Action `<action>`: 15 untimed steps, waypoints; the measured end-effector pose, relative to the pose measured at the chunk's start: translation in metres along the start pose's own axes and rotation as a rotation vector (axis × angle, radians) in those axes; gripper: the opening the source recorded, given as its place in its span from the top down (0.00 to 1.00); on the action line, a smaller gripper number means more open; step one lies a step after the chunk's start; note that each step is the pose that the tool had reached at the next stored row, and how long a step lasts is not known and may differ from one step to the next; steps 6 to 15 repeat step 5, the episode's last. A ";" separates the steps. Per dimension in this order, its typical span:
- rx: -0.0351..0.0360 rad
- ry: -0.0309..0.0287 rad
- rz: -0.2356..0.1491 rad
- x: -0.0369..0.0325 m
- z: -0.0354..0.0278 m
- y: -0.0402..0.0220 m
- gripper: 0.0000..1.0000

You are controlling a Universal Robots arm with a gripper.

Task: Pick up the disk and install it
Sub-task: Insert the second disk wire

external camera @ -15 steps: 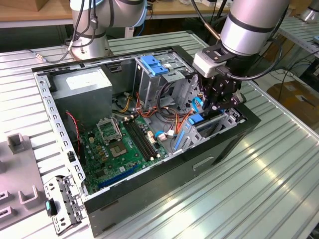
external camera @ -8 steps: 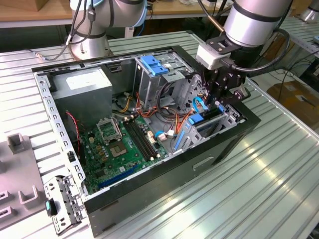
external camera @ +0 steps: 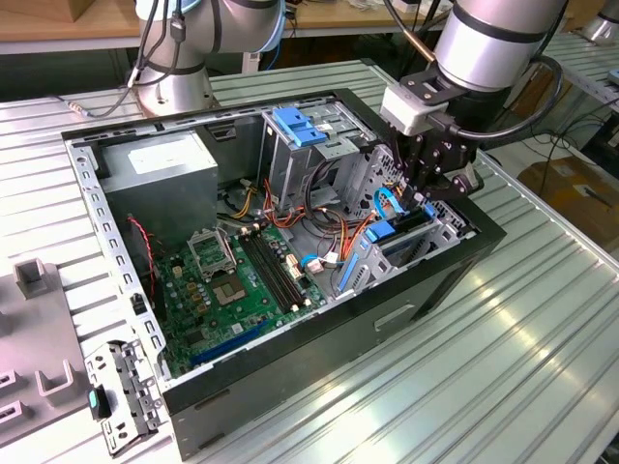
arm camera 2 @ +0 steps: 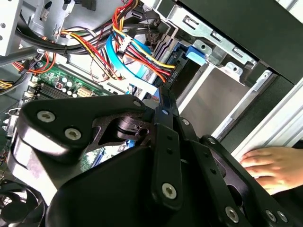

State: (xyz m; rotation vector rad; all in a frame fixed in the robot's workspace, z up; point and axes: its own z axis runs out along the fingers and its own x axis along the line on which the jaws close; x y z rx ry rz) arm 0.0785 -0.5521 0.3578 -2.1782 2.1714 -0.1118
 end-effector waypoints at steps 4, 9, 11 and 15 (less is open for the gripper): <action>0.0000 -0.0028 0.000 0.0000 0.0000 0.0000 0.89; 0.0000 -0.0029 0.000 0.0000 0.0000 0.0000 0.89; 0.0000 -0.0029 0.000 0.0000 0.0000 0.0000 0.89; 0.0000 -0.0029 0.000 0.0000 0.0000 0.0000 0.89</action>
